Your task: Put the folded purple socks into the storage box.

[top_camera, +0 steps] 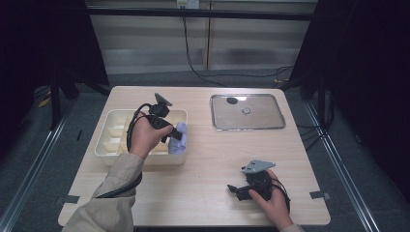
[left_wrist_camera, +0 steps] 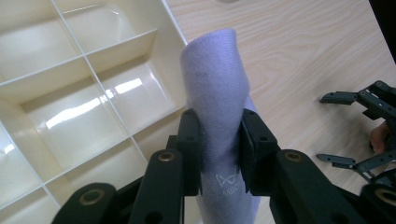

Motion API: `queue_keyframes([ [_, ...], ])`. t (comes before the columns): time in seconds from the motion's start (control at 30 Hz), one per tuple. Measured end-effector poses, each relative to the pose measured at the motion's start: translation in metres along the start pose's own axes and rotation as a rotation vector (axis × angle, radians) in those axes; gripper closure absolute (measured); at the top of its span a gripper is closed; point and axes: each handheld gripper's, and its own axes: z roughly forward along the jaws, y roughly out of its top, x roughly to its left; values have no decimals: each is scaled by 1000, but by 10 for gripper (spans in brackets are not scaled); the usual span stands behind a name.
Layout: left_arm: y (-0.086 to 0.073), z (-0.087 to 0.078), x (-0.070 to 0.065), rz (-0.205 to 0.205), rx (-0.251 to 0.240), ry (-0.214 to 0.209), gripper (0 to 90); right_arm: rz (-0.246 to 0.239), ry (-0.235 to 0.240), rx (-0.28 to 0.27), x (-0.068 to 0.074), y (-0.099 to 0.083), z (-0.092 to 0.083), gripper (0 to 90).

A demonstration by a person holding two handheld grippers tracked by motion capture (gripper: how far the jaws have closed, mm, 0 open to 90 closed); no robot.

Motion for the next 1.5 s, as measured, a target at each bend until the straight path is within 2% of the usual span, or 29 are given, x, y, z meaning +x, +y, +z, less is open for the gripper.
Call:
queue_keyframes([
  [0.1, 1, 2, 1, 12, 9, 6, 723, 0, 3, -1, 0, 0, 0, 133],
  [0.27, 1, 5, 4, -4, 3, 4, 723, -1, 2, -1, 0, 0, 0, 133],
  [0.3, 1, 5, 5, 6, 16, 1, 722, -2, -1, 0, 0, 0, 0, 133],
  [0.43, 1, 7, 7, -14, 7, 7, 723, -6, 3, -1, 0, 0, 0, 132],
  [0.67, 2, 13, 9, -10, 17, 18, 723, -6, 4, -1, 0, 0, 0, 132],
  [0.93, -1, 19, 13, -38, 30, 36, 726, -5, 5, -1, 0, 0, 0, 132],
  [1.2, -6, 27, 16, -51, 36, 23, 727, -3, 5, 1, 0, 0, 0, 132],
  [1.33, -7, 29, 15, -36, 52, 38, 728, -2, 6, 1, 0, 0, 0, 132],
  [1.5, -8, 34, 14, -45, 63, 48, 730, -2, 7, 0, 0, 0, 0, 132],
])
